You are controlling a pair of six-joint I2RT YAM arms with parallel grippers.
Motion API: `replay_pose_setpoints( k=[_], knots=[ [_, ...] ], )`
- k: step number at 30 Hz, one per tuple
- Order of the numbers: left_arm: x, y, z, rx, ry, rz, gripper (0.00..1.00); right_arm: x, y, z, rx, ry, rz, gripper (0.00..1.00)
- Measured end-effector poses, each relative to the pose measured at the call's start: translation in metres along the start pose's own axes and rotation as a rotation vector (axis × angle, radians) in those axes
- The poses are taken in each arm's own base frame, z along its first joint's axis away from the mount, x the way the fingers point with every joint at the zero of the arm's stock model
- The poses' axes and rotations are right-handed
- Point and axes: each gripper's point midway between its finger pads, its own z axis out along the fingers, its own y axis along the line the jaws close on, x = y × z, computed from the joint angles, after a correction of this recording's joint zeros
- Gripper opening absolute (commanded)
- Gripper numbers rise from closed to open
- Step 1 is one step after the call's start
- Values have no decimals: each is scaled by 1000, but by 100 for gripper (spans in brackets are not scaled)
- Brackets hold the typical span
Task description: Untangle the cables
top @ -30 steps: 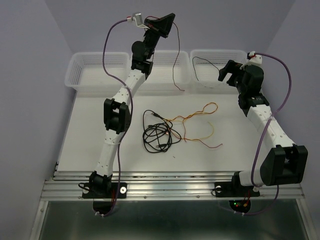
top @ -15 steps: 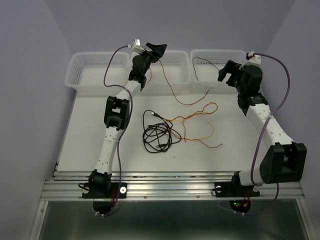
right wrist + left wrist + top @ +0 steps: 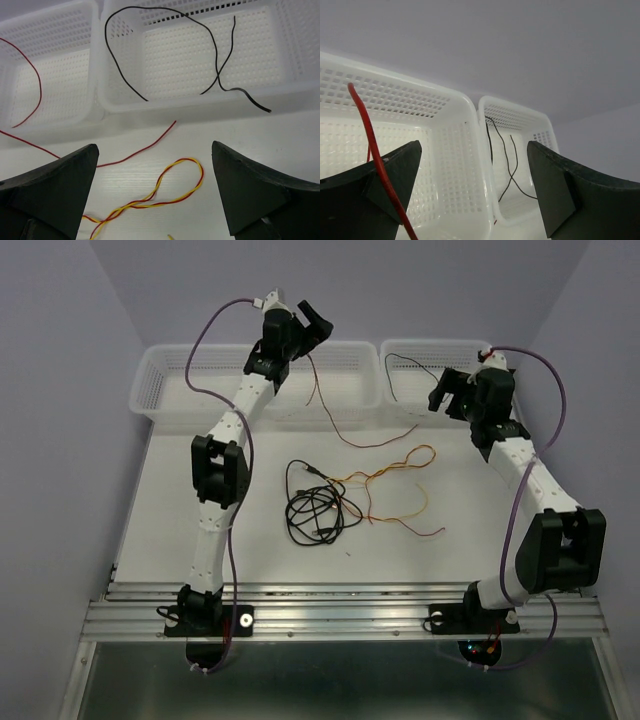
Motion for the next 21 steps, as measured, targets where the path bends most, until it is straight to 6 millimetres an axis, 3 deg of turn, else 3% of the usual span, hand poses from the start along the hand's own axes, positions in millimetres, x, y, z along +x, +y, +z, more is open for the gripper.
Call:
replay_pose_setpoints(
  k=[3,6,11,14,18,21],
  knots=[
    [-14,-4,-17,-90,10,61,99,10,7,2,-37,59,-20,100],
    [-15,9,-32,-186,46,132,99,21,16,-1,-64,108,-59,100],
    [3,57,-51,-381,146,250,99,34,52,-4,-138,161,-135,100],
    [11,75,-59,-444,186,298,99,45,75,-3,-183,190,-188,100],
    [15,83,-64,-471,219,334,99,74,102,3,-265,244,-292,100],
    [16,82,-64,-461,228,348,99,112,130,10,-372,307,-408,100]
  ],
)
